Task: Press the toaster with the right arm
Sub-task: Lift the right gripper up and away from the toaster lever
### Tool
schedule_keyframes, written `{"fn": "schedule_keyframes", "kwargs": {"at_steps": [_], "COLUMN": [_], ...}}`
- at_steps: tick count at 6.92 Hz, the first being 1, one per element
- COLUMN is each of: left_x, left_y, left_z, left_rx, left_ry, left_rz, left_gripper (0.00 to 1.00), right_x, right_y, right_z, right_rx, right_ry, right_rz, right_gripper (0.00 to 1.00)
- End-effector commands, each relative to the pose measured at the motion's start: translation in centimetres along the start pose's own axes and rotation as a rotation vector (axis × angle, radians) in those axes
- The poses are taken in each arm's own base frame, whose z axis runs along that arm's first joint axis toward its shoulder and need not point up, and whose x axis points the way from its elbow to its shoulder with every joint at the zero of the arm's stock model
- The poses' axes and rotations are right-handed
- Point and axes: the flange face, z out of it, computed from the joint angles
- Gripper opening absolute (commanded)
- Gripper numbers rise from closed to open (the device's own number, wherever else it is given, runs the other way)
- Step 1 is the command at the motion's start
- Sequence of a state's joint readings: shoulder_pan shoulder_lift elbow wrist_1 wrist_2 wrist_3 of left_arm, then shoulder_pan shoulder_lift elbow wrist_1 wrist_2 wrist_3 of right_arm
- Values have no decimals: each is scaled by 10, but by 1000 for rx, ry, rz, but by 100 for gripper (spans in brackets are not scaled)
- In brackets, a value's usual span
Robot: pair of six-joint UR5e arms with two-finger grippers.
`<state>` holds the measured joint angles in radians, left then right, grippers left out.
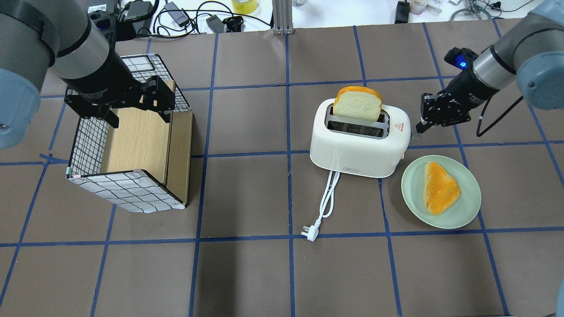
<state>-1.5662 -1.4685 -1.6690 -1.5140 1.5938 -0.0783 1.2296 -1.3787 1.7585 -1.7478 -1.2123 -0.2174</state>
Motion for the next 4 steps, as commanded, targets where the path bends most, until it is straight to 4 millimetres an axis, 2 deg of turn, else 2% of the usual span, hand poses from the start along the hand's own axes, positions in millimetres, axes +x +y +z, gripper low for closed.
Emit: {"fn": "schedule_keyframes", "kwargs": {"at_steps": [1, 2, 3, 4], "left_x": [0, 0, 0, 0], "left_y": [0, 0, 0, 0], "left_z": [0, 0, 0, 0], "left_rx": [0, 0, 0, 0], "left_ry": [0, 0, 0, 2], "left_rz": [0, 0, 0, 0], "left_gripper": [100, 100, 100, 100], "right_x": [-22, -27, -34, -38], "right_y": [17, 20, 23, 29], "right_z": [-60, -80, -102, -133], "right_rx": [113, 147, 179, 207], "right_ry": [70, 109, 140, 269], "right_rz": [2, -10, -18, -18], "right_gripper": [50, 86, 100, 100]}}
